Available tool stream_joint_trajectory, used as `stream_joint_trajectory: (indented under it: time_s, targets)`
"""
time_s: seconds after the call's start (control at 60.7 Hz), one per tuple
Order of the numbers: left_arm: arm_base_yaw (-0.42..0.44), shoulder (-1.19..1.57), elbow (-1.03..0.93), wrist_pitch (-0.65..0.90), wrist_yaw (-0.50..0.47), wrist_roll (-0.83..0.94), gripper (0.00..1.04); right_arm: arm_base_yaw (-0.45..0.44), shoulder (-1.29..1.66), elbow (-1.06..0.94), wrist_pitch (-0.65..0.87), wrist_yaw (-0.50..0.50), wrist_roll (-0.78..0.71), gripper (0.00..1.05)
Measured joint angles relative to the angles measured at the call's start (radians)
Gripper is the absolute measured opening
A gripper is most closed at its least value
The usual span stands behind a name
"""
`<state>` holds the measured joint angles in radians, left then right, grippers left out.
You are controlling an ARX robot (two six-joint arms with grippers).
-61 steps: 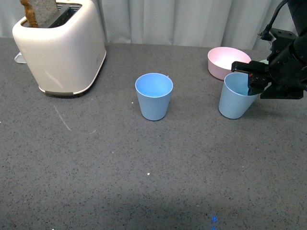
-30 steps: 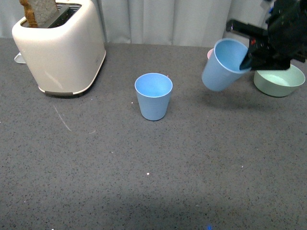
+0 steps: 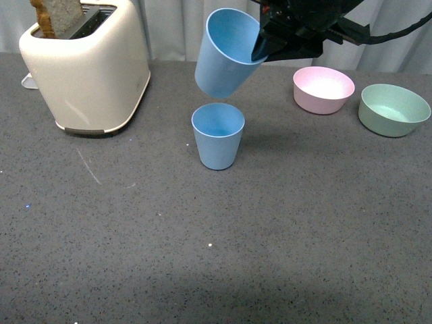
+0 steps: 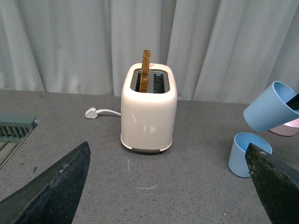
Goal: Stack blue cups with both arms
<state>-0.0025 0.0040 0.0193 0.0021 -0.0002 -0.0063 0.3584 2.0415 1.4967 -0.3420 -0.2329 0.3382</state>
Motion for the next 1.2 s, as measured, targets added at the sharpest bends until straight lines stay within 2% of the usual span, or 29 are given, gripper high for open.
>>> stream_joint_trajectory:
  time_s: [0.494, 0.642, 0.856, 0.955, 0.971, 1.004, 1.054, 1.087, 1.153, 1.202]
  targets:
    - [0.000, 0.000, 0.000, 0.000, 0.000, 0.000, 0.98, 0.024, 0.070, 0.033, -0.043, 0.027, 0.006, 0.03]
    - [0.000, 0.000, 0.000, 0.000, 0.000, 0.000, 0.98, 0.026, 0.070, 0.030, 0.004, 0.026, -0.002, 0.38]
    - [0.000, 0.000, 0.000, 0.000, 0.000, 0.000, 0.98, 0.026, 0.069, 0.019, 0.019, 0.045, -0.005, 0.71]
    - [0.000, 0.000, 0.000, 0.000, 0.002, 0.001, 0.98, 0.033, 0.011, -0.237, 0.536, 0.423, -0.170, 0.56]
    - [0.000, 0.000, 0.000, 0.000, 0.001, 0.001, 0.98, 0.031, 0.005, -0.269, 0.589, 0.449, -0.178, 0.54]
    - [0.000, 0.000, 0.000, 0.000, -0.001, 0.001, 0.98, 0.020, -0.023, -0.394, 0.803, 0.530, -0.236, 0.47]
    - [0.000, 0.000, 0.000, 0.000, -0.002, 0.001, 0.98, -0.007, -0.065, -0.562, 1.120, 0.554, -0.277, 0.37]
    - [0.000, 0.000, 0.000, 0.000, -0.003, 0.001, 0.98, -0.023, -0.088, -0.631, 1.259, 0.551, -0.292, 0.31]
    - [0.000, 0.000, 0.000, 0.000, -0.002, 0.001, 0.98, -0.052, -0.159, -0.736, 1.416, 0.531, -0.312, 0.20]
    - [0.000, 0.000, 0.000, 0.000, -0.002, 0.001, 0.98, -0.077, -0.228, -0.809, 1.476, 0.514, -0.320, 0.11]
